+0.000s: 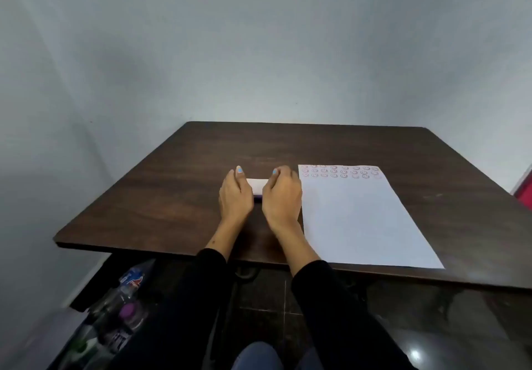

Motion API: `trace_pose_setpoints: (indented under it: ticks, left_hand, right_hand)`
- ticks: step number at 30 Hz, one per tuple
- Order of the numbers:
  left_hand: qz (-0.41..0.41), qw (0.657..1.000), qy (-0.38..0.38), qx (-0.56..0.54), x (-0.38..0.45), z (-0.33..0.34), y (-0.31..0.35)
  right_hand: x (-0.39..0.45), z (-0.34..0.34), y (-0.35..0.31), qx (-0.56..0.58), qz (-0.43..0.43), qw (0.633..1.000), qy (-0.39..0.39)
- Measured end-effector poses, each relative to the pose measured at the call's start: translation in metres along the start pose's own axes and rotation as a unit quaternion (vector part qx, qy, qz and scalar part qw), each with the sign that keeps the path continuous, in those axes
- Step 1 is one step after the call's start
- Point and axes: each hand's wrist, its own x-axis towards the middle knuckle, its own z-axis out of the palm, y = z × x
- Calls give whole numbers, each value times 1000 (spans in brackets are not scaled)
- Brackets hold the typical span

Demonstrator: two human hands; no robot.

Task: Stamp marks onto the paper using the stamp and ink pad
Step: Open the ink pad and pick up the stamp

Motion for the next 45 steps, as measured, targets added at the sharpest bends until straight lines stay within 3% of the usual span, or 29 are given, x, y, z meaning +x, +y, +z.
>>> trace_pose_setpoints:
  ticks: [13, 20, 28, 34, 37, 43, 45]
  left_hand:
    - [49, 997, 47, 38, -8, 1, -12]
    - [40, 997, 60, 35, -8, 2, -14]
    - [2, 994, 97, -54, -8, -11, -10]
    - [-33, 990, 137, 2, 4, -56, -30]
    - [-50, 987, 138, 66, 1, -67, -37]
    - [-68, 981, 130, 124, -2, -67, -42]
    - [-53, 980, 125, 148, -2, -66, -44]
  right_hand:
    - [-11, 17, 16, -133, 23, 990, -29]
    - [-12, 17, 17, -119, 8, 993, -13]
    - [-12, 18, 11, -70, -54, 996, -6]
    - [-20, 43, -8, -29, -88, 986, -140]
    - [-26, 54, -12, -46, -105, 978, -172]
    - [-27, 55, -12, -42, -116, 977, -173]
    - [-24, 47, -11, -20, -97, 991, -92]
